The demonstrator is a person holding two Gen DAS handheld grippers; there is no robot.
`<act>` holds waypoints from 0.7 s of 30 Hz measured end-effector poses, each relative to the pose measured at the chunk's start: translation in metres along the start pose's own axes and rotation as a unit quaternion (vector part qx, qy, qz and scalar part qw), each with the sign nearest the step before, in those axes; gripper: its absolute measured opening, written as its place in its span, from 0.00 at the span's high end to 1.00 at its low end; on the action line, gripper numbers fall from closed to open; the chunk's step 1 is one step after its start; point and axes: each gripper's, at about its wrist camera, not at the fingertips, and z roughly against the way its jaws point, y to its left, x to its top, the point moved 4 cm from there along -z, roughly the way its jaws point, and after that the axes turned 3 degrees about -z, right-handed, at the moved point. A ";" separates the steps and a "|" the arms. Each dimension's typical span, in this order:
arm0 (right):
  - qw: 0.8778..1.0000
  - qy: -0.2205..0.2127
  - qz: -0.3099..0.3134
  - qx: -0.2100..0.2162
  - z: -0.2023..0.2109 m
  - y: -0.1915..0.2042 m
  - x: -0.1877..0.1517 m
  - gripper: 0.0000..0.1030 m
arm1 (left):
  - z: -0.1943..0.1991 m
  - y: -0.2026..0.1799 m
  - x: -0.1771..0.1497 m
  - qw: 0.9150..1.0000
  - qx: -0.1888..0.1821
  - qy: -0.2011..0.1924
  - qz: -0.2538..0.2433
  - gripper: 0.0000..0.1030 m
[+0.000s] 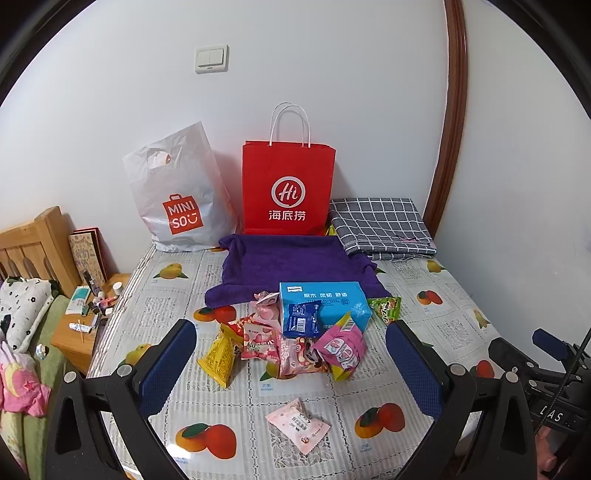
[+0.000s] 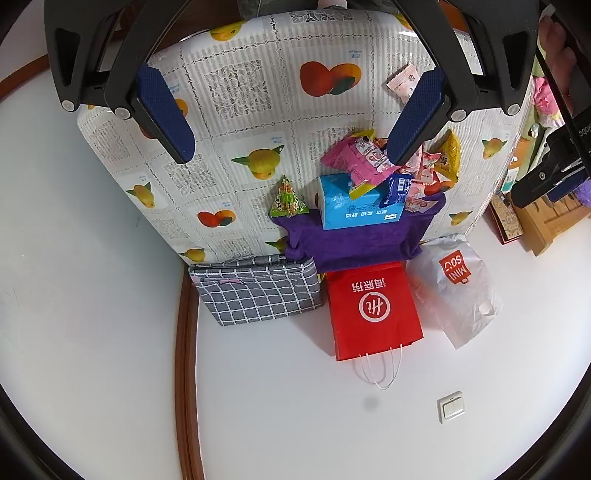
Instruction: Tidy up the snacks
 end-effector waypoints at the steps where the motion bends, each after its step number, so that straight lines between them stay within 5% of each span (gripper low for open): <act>1: 1.000 0.000 0.000 0.001 0.000 0.000 -0.001 0.00 | 0.000 0.000 0.000 1.000 0.000 0.000 0.000 0.00; 21: 1.000 0.001 -0.009 0.008 0.000 0.000 -0.002 0.00 | -0.002 -0.004 -0.002 1.000 -0.002 0.000 -0.002 0.00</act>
